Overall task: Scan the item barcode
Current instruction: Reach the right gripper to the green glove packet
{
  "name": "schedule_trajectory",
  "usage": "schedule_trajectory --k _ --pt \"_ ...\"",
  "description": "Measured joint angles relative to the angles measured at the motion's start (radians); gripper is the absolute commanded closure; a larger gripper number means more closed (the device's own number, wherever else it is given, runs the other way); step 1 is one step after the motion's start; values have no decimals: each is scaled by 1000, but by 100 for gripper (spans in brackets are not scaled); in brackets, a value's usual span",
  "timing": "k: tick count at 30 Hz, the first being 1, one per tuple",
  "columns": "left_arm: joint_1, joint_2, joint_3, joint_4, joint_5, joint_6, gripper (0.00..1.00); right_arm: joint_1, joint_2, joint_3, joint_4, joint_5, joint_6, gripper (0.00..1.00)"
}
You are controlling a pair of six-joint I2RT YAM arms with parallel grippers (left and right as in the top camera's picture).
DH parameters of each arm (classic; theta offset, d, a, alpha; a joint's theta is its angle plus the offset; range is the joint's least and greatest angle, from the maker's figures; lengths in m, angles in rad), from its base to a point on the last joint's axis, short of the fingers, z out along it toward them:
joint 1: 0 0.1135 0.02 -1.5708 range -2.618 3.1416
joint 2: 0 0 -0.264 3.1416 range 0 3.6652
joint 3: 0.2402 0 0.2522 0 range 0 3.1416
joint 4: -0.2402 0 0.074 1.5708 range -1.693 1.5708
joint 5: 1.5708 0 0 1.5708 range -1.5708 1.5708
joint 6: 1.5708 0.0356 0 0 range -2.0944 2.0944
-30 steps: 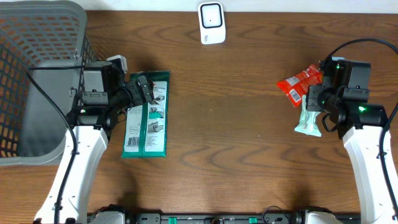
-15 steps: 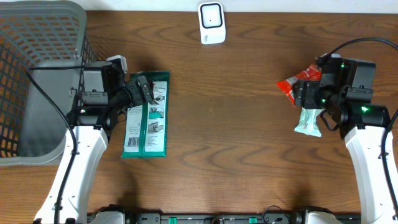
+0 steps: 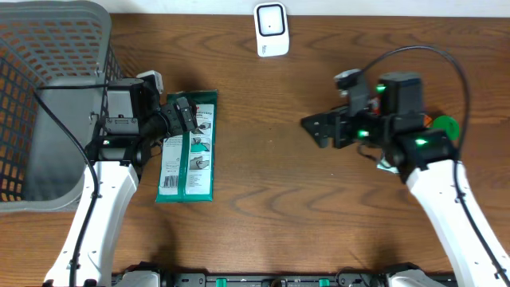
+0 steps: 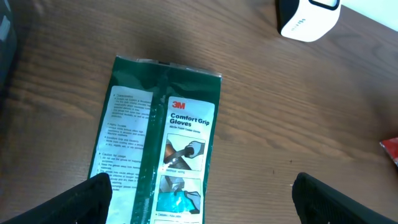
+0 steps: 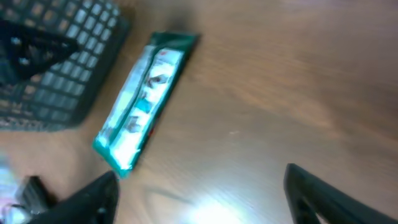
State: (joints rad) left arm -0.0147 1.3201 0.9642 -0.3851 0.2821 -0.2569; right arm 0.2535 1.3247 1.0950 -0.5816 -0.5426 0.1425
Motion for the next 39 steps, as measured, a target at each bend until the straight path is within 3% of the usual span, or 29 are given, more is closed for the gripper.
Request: schedule_trajectory --k 3,4,6,9,10,21,28,39 --pt "0 0 0 -29 -1 0 7 87 42 0 34 24 56 37" --pt "0 0 0 -35 0 0 12 114 58 0 51 32 76 38" --pt "0 0 0 -42 -1 2 30 156 91 0 82 46 93 46" --pt "0 0 0 -82 -40 4 70 207 149 0 124 54 134 55" --pt "0 0 0 -93 -67 6 76 219 172 0 137 55 148 55" --pt "0 110 0 -166 -316 16 77 277 326 0 299 77 222 52" --pt "0 288 0 -123 -361 20 76 341 485 0 472 84 252 45" --pt "0 449 2 -101 -386 22 76 425 676 1 708 86 311 42"
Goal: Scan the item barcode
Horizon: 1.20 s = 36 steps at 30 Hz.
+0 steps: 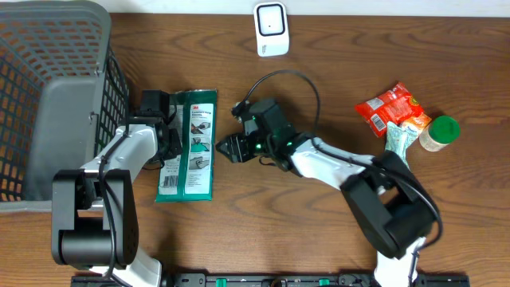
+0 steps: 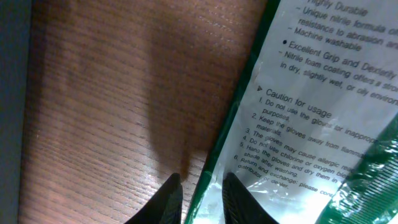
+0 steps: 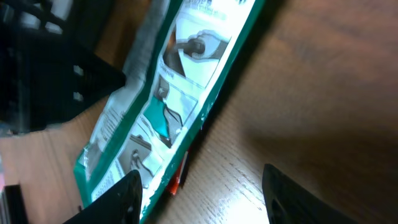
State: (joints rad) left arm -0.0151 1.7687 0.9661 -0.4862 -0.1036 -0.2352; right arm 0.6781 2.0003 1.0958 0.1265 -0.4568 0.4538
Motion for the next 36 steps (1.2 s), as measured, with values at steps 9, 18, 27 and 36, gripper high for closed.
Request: schedule_trajectory --k 9,18,27,36 --pt "5 3 8 -21 92 0 76 29 64 0 114 -18 73 39" --pt "5 3 9 -54 203 7 76 34 68 0 148 -18 140 44" --pt "5 3 9 -59 237 31 76 34 95 1 148 -23 195 73" --pt "5 3 9 -60 245 53 75 31 130 6 177 -55 218 99"
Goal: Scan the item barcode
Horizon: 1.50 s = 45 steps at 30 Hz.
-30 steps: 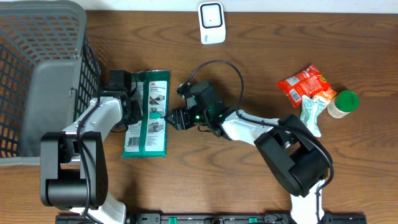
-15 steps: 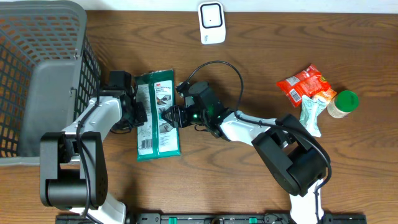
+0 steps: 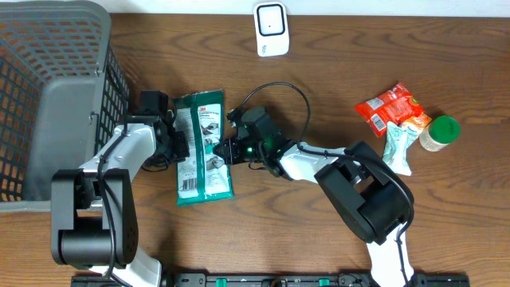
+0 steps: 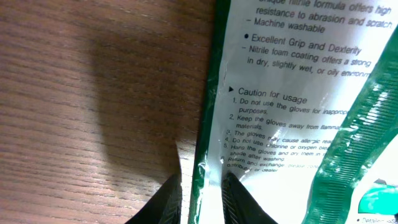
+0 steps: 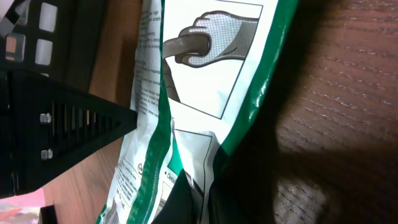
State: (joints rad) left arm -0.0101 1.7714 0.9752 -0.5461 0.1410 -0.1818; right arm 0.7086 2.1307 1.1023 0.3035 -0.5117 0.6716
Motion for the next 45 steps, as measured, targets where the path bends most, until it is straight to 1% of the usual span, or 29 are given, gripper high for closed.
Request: schedule_trajectory --k 2,3,5,9,12,16,19,24,28,31,34,37,40,45 --pt "0 0 0 0 5 8 68 -4 -6 1 -25 -8 -18 99" --pt "0 -1 0 -1 10 14 64 -6 -18 2 -53 -9 -36 99" --pt "0 -6 0 -7 18 23 58 -7 -49 2 -121 -4 -81 99" --pt "-1 -61 -2 -27 25 27 51 -9 -144 0 -264 18 -170 99" --pt "-1 -179 -2 -42 42 29 47 -16 -228 0 -375 34 -210 99" --pt "-1 -359 -2 -76 86 29 46 -50 -315 1 -538 39 -237 99" --pt "-2 -441 -2 -110 113 28 46 -106 -329 1 -626 24 -263 99" --pt "-2 -450 -2 -149 132 25 46 -209 -329 1 -686 -149 -329 99" --pt "-2 -432 -2 -154 188 25 46 -285 -329 0 -778 -220 -334 99" --pt "-2 -409 -3 -154 213 25 46 -346 -329 0 -760 -331 -318 99" --pt "-2 -383 -5 -154 226 24 46 -404 -329 0 -649 -517 -285 99" --pt "-2 -361 -6 -154 229 24 46 -450 -329 0 -535 -658 -191 99" --pt "-2 -353 -10 -154 232 24 46 -476 -329 0 -478 -729 -99 99" --pt "-2 -353 -12 -154 232 24 46 -472 -329 0 -491 -779 -28 99"
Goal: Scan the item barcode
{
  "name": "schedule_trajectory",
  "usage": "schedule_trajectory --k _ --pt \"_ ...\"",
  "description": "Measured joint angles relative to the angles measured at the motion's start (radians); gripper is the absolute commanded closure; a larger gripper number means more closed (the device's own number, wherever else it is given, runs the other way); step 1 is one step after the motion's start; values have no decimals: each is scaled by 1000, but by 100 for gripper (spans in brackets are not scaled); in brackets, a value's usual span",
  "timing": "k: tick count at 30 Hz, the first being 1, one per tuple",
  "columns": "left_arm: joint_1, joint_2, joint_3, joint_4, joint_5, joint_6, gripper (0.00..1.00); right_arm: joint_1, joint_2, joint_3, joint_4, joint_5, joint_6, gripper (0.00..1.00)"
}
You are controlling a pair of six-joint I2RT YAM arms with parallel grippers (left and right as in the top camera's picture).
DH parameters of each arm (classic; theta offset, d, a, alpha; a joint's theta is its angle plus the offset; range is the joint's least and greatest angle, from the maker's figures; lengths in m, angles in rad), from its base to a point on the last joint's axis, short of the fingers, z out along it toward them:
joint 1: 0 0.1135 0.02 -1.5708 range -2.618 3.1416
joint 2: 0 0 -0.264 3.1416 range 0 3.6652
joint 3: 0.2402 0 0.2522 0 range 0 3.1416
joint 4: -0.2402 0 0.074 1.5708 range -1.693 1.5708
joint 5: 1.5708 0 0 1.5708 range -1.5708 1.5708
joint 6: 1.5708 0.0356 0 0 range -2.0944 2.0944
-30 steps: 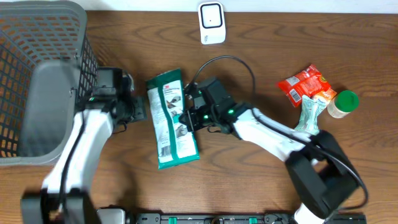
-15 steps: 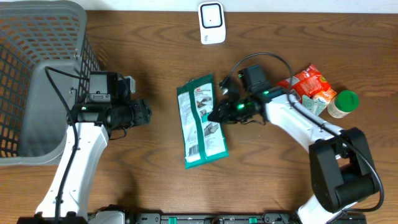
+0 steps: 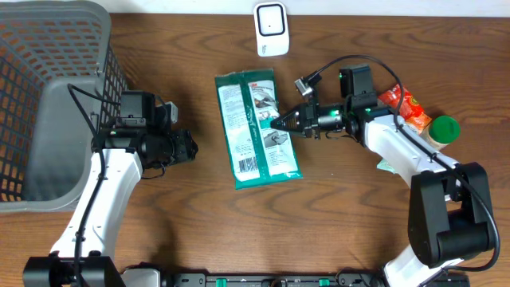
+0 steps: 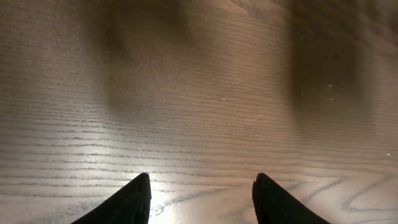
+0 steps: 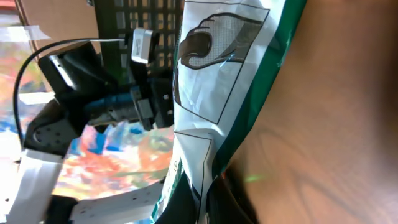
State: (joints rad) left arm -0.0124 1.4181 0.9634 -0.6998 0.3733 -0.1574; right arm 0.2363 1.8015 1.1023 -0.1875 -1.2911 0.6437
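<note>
The green and white glove packet (image 3: 256, 129) hangs above the table's middle, printed side up, with a barcode near its lower left. My right gripper (image 3: 280, 124) is shut on the packet's right edge; the right wrist view shows the packet (image 5: 214, 93) pinched between the fingers. The white barcode scanner (image 3: 271, 29) stands at the back edge, just beyond the packet. My left gripper (image 3: 190, 147) is open to the left of the packet, apart from it; the left wrist view shows only bare wood between its fingertips (image 4: 138, 196).
A grey mesh basket (image 3: 48, 96) fills the left side. At the right lie a red snack bag (image 3: 402, 102), a pale sachet (image 3: 390, 163) and a green-lidded jar (image 3: 441, 130), partly behind my right arm.
My right gripper has carried the packet up and to the right, closer to the scanner. My left gripper has let go of the packet's left edge, opened and drawn back left.
First both grippers were open, the packet flat beside the basket. Then the left gripper closed in on its left edge and the right one reached across to it. Both then held it. Now only the right holds it, lifted near the scanner.
</note>
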Motion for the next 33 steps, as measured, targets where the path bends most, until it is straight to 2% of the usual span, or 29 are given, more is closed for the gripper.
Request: schedule_trajectory --k 4,7,10,11,13,14,17,26,29,31,33 --pt "0 0 0 0 3 0 46 24 -2 2 -120 109 -29 99" --pt "0 0 -1 4 2 0 46 67 -2 2 -270 360 -82 99" --pt "0 0 -2 12 2 0 46 147 -2 -13 -315 630 -129 99" --pt "0 0 -2 18 2 0 46 174 -2 -16 -314 690 -140 87" --pt "0 0 -2 27 2 0 46 238 -2 -21 -311 797 -161 6" --pt "0 0 -2 29 2 0 46 259 -2 -21 -307 822 -175 1" --pt "0 0 -2 31 2 0 45 306 -2 -19 -319 885 -208 1" --pt "0 0 -2 30 2 0 45 268 -51 151 -626 982 -298 1" --pt "0 0 -2 31 2 0 45 248 -77 165 -654 948 -309 12" --pt "0 0 -3 32 2 -1 45 242 -79 159 -650 917 -319 23" --pt "0 0 -10 52 2 -1 45 244 -78 137 -627 894 -319 28"
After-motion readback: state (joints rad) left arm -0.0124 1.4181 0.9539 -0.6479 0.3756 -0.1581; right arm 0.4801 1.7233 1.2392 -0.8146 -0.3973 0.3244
